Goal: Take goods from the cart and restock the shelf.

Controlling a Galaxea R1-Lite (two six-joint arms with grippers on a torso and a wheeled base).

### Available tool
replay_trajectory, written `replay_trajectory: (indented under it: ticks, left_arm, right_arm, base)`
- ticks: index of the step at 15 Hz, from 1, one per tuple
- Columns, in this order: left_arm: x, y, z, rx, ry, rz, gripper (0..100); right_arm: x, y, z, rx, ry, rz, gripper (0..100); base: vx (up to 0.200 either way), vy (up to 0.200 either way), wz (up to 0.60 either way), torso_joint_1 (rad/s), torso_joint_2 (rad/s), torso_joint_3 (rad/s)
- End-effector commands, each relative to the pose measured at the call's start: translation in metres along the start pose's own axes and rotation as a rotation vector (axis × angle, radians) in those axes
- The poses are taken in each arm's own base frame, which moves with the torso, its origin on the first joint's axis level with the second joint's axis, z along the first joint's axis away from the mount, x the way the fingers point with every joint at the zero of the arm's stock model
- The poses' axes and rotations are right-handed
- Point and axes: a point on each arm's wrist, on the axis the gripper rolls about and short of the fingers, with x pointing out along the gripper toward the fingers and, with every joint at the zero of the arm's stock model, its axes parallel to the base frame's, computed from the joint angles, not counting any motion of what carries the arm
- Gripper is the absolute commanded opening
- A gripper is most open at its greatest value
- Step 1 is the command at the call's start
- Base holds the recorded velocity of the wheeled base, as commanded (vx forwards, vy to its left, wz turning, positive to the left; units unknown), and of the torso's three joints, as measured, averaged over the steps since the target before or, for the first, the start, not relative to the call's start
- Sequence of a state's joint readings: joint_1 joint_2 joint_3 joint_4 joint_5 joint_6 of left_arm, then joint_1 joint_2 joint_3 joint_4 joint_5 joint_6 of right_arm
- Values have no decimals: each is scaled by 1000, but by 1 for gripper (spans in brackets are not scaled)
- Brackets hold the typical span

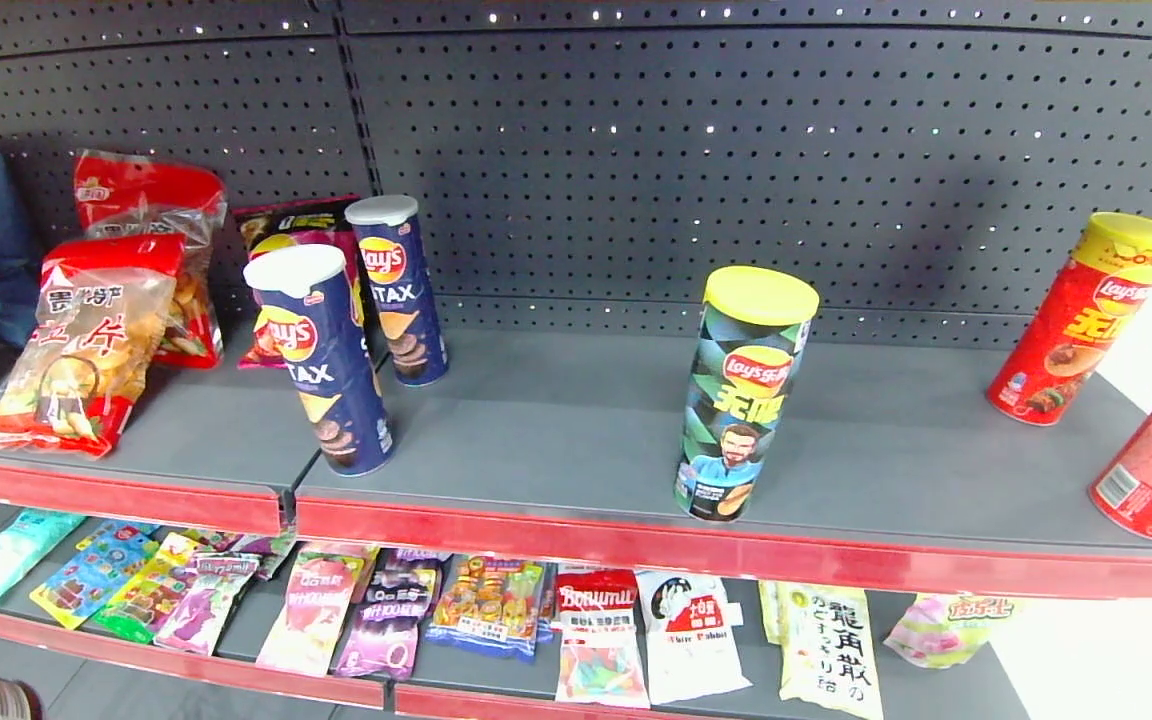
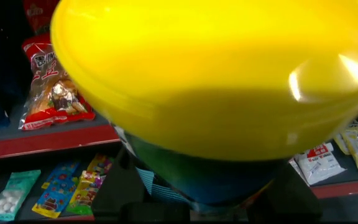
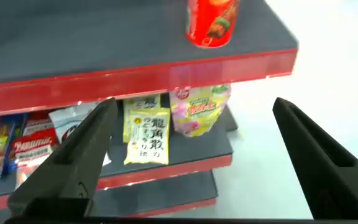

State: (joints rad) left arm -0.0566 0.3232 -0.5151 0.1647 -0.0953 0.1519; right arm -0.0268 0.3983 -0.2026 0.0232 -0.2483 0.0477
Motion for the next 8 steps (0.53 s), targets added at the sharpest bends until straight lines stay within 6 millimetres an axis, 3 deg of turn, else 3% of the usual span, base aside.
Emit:
replay_trajectory:
  ticks: [1,2,3,8]
  left_arm:
    - [0,0,1,0,-3,1,0]
    - [-1,0,0,0,-3,1,0]
    - [-1,0,0,0,-5,1,0]
    - [-3,-1,-4,1,-10,-25,0]
  right_arm:
    - [-12,0,-30,-19,-78,208,100]
    - [-16,-2,-49,-71,-124,280,100]
    - [-19,-2,-55,-85,-160,351,100]
    - [-19,1,-55,-96,-161,479,100]
  base:
    - [0,0,0,0,0,0]
    - [0,0,0,0,0,0]
    - [0,0,0,0,0,0]
    - [0,0,0,0,0,0]
